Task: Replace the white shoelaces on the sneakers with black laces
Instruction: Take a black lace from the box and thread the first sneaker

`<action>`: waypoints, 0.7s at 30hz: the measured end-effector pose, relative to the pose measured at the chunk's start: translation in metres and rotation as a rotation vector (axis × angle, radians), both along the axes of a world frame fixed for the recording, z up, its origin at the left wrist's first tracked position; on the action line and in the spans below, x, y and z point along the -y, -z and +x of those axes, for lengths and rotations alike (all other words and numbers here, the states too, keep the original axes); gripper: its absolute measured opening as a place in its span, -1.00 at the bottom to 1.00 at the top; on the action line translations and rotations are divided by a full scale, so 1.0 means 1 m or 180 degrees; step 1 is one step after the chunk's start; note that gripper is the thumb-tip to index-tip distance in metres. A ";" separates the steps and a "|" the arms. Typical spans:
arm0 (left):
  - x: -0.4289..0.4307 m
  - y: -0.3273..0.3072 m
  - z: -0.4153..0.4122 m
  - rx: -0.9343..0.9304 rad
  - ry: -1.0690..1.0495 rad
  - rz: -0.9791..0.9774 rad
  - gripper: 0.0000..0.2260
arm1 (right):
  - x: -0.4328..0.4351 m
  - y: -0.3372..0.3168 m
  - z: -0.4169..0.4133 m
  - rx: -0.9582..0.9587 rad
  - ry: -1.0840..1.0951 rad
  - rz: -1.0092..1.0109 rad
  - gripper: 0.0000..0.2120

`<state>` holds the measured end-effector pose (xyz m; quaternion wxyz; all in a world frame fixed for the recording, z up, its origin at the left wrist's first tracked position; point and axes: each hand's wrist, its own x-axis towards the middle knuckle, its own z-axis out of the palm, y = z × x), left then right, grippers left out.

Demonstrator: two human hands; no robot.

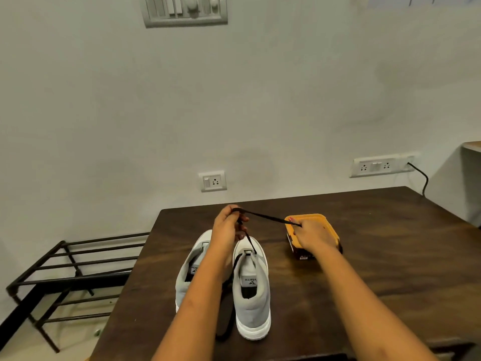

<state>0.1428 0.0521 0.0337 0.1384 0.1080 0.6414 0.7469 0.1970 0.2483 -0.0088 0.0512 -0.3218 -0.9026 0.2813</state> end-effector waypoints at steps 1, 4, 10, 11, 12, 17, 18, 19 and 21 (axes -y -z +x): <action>0.002 0.000 0.003 0.0016 0.0002 0.0010 -0.82 | 0.000 0.006 -0.001 0.0153 0.0003 0.0099 -0.57; 0.009 -0.007 0.009 0.0177 0.0141 0.0163 -0.74 | 0.005 0.018 0.000 0.0532 0.0103 0.0232 -0.55; 0.012 -0.033 0.007 0.0058 0.0135 0.0378 -0.70 | 0.013 0.016 0.000 0.0366 0.0075 -0.0270 -0.61; 0.012 -0.033 0.005 0.0068 -0.0011 0.0410 -0.73 | 0.016 0.014 -0.001 0.0192 0.0076 -0.0482 -0.62; 0.012 -0.033 0.002 0.0078 -0.0170 0.0419 -0.75 | 0.019 0.010 -0.003 -0.0002 0.0076 -0.0822 -0.62; 0.024 -0.020 -0.012 0.0055 -0.0949 0.0487 -0.80 | 0.026 -0.005 -0.008 -0.0506 0.0063 -0.2005 -0.68; 0.028 -0.019 -0.015 0.0175 -0.1013 0.0609 -0.80 | 0.024 -0.005 -0.010 -0.0463 0.0101 -0.1841 -0.69; 0.033 -0.018 -0.018 0.0324 -0.1030 0.0710 -0.78 | 0.020 -0.001 -0.011 -0.0387 0.0160 -0.1664 -0.69; 0.042 -0.018 -0.022 0.0636 -0.1011 0.0917 -0.68 | 0.012 0.013 -0.013 -0.0205 0.0299 -0.1457 -0.70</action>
